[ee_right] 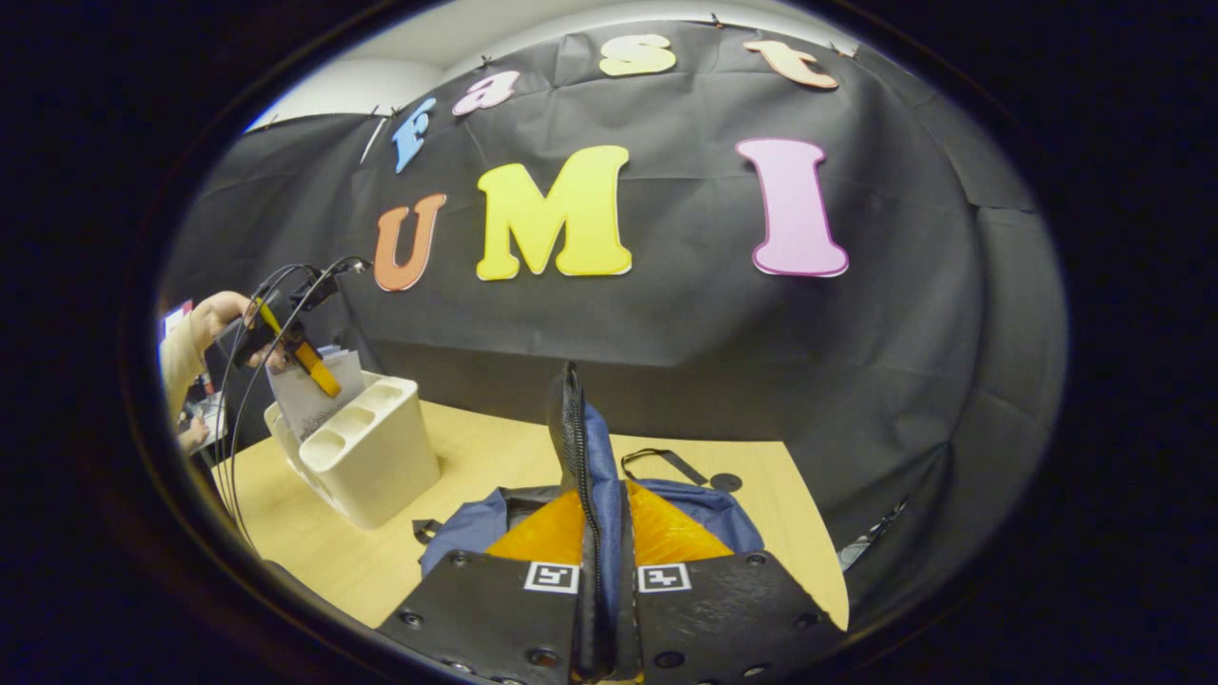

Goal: Open the schoolbag, grab two books from the bookshelf and put them into the schoolbag.

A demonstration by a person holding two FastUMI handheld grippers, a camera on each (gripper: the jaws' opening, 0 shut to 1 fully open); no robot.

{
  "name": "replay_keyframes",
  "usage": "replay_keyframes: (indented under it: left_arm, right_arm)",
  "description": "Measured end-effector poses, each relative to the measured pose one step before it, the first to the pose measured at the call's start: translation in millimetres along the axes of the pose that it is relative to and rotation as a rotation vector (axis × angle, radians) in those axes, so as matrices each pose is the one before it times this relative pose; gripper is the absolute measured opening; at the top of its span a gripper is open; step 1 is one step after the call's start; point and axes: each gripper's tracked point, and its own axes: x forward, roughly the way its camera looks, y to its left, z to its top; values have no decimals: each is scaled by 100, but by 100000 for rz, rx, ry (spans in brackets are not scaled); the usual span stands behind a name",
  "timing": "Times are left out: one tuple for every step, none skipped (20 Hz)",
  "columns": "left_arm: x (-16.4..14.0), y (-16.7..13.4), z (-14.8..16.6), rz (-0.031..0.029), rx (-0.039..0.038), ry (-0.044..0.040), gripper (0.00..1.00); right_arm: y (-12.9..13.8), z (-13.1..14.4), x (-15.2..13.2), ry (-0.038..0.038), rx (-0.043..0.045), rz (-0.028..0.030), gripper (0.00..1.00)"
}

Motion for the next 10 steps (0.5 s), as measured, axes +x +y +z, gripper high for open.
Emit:
replay_keyframes:
  left_arm:
    - [180,7,-260,-707,1757,1849,58]
    - [49,136,-91,110,1902,1454,49]
    - [-140,-82,-80,-165,2199,1618,49]
    - [-23,-39,-244,180,1058,2465,49]
    - [-50,158,-15,828,-26,418,48]
    - [-32,-54,-203,1407,-1958,894,47]
    - [-328,-225,-225,498,-986,227,51]
    - [-273,-244,-252,-159,-923,-286,47]
    - [-262,-82,-380,465,-1318,-404,47]
    - [-295,175,-92,924,-1576,-1482,47]
  right_arm:
    - [54,-67,-13,-138,-322,330,9]
    - [79,-1,-5,-248,161,251,8]
    - [113,40,-64,-330,251,294,7]
    - [116,30,-48,-589,104,573,8]
    - [159,66,-25,-633,39,759,7]
    - [183,-253,39,272,-206,523,10]
    - [89,-129,158,385,-375,434,8]
    - [128,-198,108,593,-527,373,8]
    - [40,-178,165,792,-525,-19,7]
    - [87,-67,150,693,-375,65,8]
